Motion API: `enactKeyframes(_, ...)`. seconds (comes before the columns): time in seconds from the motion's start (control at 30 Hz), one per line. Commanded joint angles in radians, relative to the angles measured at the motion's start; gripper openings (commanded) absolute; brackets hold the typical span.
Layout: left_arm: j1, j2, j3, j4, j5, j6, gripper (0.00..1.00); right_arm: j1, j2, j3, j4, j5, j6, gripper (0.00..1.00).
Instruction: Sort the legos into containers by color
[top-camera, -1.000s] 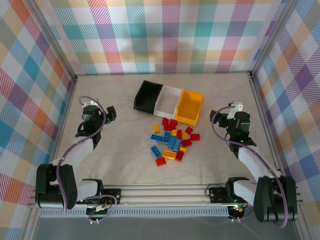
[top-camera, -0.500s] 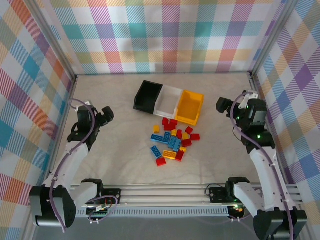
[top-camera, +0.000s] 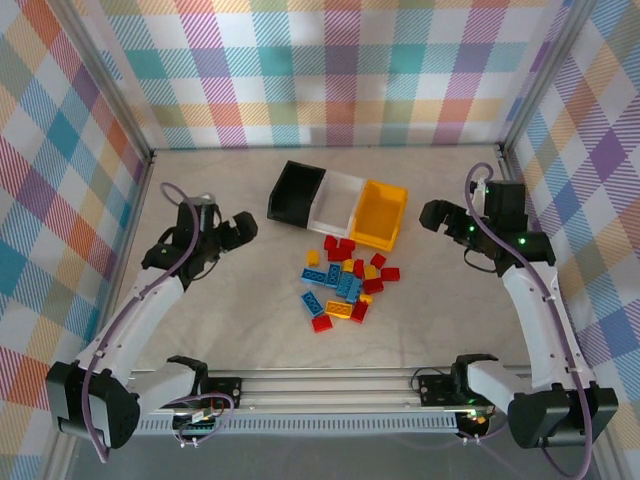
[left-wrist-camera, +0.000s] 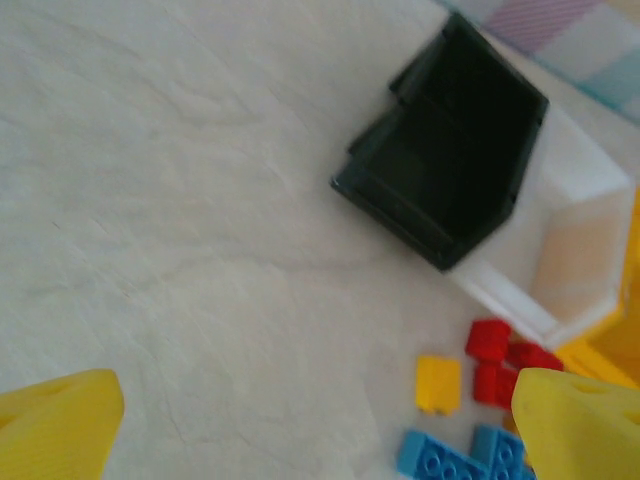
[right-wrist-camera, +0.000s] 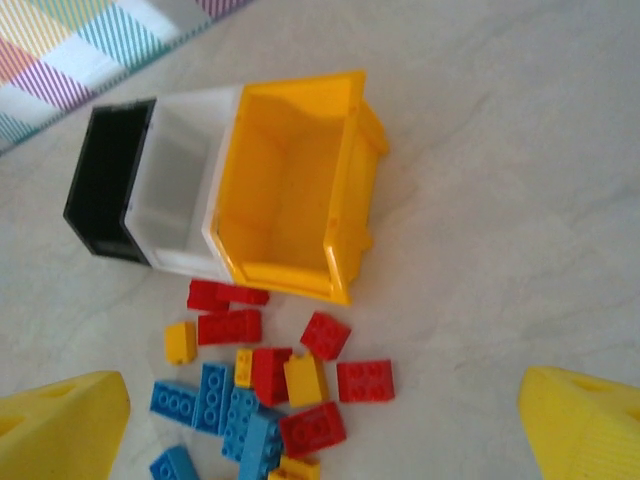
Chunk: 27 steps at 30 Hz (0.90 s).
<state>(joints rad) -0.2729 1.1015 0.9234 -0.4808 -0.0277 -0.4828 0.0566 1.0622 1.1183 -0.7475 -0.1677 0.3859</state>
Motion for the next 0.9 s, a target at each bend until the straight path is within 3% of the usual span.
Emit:
enactKeyframes(0.0, -0.058, 0.027, 0.052, -0.100, 0.055, 0.003, 1.00, 0.021, 0.022, 0.039, -0.099, -0.046, 0.024, 1.00)
enactKeyframes(0.43, -0.257, 0.083, 0.072, -0.204, 0.129, 0.023, 1.00, 0.170, 0.178, 0.101, -0.274, 0.047, 0.047, 1.00)
enactKeyframes(0.87, -0.270, 0.099, 0.009, -0.217, 0.227, 0.018, 1.00, 0.266, 0.263, 0.063, -0.291, 0.079, 0.119, 1.00)
